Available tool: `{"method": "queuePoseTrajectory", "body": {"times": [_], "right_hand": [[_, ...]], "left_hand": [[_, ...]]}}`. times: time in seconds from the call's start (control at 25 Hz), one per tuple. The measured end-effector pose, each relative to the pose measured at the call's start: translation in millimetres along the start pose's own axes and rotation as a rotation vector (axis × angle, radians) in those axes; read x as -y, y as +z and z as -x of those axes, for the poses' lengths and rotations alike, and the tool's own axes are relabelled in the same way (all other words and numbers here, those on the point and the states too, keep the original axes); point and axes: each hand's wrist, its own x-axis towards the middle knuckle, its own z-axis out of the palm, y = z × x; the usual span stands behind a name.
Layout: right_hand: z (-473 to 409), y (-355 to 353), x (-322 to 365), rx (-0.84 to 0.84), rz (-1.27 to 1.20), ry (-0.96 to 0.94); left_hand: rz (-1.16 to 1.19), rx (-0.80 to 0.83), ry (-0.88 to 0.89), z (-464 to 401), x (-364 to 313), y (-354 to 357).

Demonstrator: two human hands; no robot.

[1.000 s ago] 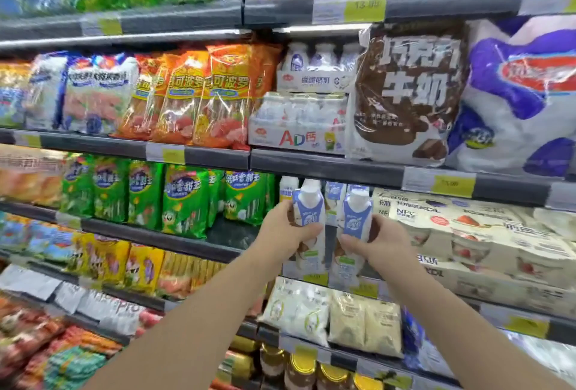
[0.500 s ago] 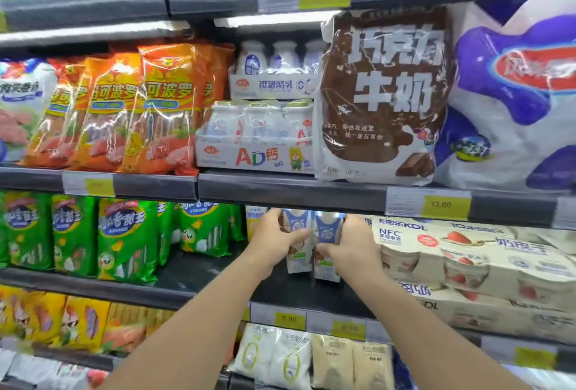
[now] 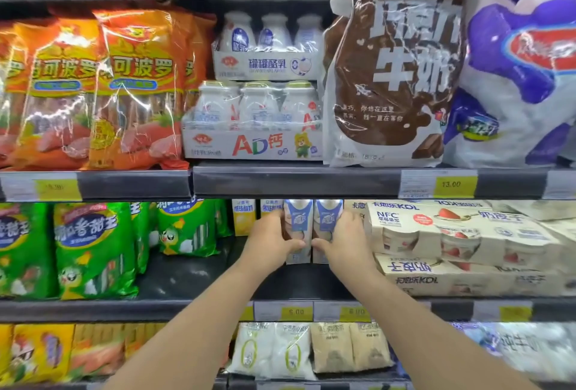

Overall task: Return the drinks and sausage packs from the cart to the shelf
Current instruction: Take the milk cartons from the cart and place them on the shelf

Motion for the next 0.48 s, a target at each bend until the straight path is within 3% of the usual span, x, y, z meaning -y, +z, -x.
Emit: {"method": "queuePoseTrajectory", "body": {"times": [0.48], "right_hand": [[-2.6,-6.2,10.9,-0.035,0.141,0.049]], "left_hand": [[-0.021,-0.013,-0.011,-10.1,3.9,-2.6]]}}
